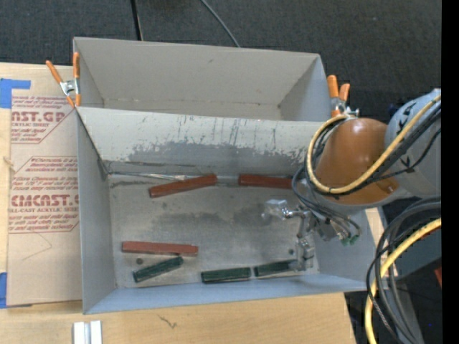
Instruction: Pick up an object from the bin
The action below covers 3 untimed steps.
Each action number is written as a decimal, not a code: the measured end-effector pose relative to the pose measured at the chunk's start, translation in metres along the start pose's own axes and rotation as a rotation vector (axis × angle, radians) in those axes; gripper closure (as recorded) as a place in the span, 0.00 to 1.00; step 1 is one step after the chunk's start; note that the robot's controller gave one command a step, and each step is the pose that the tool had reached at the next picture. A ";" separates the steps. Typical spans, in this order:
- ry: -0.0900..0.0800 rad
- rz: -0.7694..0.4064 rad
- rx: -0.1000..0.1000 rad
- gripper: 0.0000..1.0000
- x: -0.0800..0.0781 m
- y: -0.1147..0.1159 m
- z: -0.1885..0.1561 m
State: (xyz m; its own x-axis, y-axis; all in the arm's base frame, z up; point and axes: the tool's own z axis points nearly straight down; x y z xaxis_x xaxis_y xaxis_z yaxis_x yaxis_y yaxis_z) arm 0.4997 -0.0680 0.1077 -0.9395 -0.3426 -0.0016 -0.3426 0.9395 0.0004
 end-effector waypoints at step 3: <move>0.000 0.051 -0.001 0.00 0.003 -0.003 0.023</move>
Offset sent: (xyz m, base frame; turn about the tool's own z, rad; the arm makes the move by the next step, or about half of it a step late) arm -0.0147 0.0126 -0.0377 -0.0754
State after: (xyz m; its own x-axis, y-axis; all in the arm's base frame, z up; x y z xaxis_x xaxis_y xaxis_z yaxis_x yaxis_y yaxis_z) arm 0.4981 -0.0715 0.0851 -0.9558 -0.2940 -0.0013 -0.2940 0.9558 0.0014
